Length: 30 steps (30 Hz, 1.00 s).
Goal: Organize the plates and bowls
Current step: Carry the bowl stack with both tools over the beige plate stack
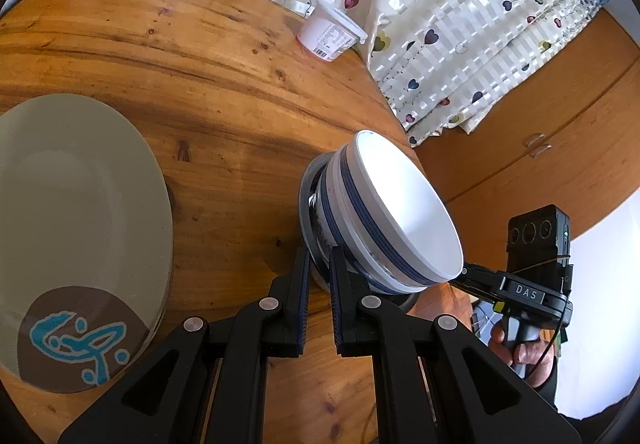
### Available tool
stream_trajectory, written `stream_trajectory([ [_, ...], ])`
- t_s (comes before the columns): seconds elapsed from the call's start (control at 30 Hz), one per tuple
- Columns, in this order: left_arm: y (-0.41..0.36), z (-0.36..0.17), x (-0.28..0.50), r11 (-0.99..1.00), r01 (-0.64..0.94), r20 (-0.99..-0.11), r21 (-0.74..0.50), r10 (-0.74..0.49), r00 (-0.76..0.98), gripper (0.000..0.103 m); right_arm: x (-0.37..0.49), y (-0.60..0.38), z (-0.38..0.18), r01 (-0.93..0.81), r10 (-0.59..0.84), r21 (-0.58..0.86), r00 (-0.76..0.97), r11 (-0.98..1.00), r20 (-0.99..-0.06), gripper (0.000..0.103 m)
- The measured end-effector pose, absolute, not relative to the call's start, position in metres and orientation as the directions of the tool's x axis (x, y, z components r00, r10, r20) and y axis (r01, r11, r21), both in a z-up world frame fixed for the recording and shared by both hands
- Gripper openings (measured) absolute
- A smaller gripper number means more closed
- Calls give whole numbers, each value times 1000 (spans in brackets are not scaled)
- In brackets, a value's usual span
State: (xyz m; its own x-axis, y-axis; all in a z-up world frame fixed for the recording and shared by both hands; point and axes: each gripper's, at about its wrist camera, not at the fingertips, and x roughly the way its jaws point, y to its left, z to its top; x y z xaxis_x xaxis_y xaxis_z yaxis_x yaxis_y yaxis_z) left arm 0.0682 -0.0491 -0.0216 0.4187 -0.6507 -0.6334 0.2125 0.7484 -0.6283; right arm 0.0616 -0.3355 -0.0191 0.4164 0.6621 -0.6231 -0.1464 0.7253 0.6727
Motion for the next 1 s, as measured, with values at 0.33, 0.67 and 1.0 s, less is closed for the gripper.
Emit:
stream_trajectory([
  [0.33, -39, -13, 63, 758, 200, -632, -621, -636, 443, 8, 67, -323, -10, -172, 665, 663, 409, 729, -625, 10],
  [0.67, -10, 0, 58, 768, 178, -618, -614, -610, 496, 8, 75, -293, 4, -235, 686, 653, 387, 720, -616, 10],
  [1.0, 27, 6, 50, 784, 133, -615, -606, -568, 548, 8, 86, -256, 10, -293, 711, 649, 343, 701, -613, 10],
])
